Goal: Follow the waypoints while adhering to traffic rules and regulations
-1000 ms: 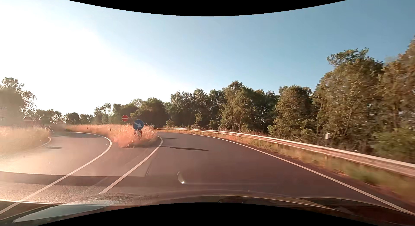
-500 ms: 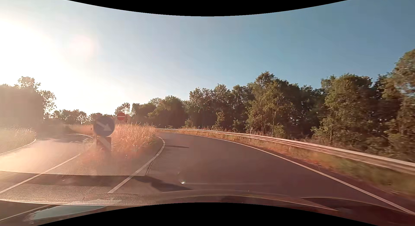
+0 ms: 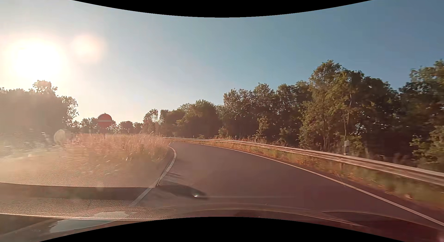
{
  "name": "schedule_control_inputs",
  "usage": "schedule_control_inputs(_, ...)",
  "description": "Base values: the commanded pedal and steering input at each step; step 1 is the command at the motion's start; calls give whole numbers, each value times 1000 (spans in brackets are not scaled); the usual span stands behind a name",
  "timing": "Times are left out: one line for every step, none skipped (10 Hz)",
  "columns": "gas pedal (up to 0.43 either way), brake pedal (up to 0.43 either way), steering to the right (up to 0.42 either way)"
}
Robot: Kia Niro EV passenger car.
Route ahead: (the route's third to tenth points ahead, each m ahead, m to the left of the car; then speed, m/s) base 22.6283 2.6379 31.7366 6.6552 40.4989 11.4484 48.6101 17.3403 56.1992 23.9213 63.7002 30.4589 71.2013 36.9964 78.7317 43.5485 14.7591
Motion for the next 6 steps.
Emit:
schedule_control_inputs(260, 0, -78)
schedule_control_inputs(260, 0, -78)
schedule_control_inputs(260, 0, -81)
schedule_control_inputs(260, 0, -83)
schedule_control_inputs(260, 0, -84)
schedule_control_inputs(260, 0, -84)
